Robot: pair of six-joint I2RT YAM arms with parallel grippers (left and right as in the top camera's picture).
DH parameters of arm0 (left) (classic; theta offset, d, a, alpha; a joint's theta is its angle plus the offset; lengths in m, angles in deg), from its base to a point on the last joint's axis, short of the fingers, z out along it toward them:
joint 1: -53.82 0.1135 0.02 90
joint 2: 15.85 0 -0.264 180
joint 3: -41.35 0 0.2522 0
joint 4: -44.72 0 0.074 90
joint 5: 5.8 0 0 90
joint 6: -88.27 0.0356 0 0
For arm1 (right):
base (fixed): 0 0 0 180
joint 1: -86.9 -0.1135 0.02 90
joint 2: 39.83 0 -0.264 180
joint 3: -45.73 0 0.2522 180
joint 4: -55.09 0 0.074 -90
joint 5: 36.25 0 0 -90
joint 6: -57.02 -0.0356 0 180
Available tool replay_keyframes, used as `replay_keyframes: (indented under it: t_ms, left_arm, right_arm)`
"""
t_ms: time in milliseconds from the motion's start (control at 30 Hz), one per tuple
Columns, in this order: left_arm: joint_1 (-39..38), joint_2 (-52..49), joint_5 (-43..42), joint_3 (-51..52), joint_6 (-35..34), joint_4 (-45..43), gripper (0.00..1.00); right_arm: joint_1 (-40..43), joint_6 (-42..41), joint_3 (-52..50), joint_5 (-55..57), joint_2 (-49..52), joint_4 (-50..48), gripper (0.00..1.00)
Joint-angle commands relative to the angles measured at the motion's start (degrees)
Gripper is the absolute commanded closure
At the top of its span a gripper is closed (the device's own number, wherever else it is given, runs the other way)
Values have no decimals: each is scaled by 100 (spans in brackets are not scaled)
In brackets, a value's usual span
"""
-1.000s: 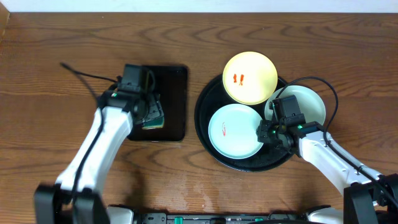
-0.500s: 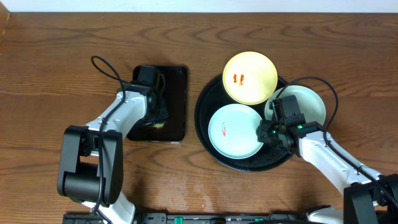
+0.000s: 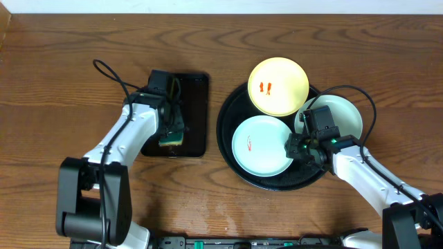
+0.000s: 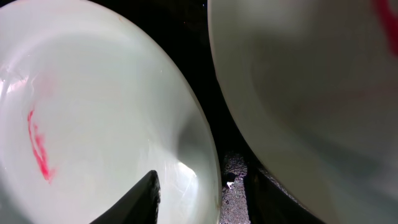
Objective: Clean dirty plates on tray and stack at the side
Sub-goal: 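Grasp the green sponge from the black tray with the left gripper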
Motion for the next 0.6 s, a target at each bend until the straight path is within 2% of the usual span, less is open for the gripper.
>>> replay_keyframes:
  t_ms: [0,267,333,400,433,567]
  left_arm:
    - [20,-87,273,26,101,-201,42]
    - [20,-750,264,170,98,-498,45]
    - [20,-837,236,170,96,-498,62]
    - [20,-855,216,170,96,-492,85]
    - [20,-835,195,164,98,-474,92]
    - [20,-654,90,120,101,-343,92]
  right_arm:
    - [-57,31,15,50,37,-13,56]
    - [-57,31,15,50,37,-13,55]
    - [-57,31,15,50,37,-13,55]
    - [-57,31,15,50,37,-13,55]
    - [-57,31,15,48,37,-11,55]
    - [-57,31,15,50,37,-7,54]
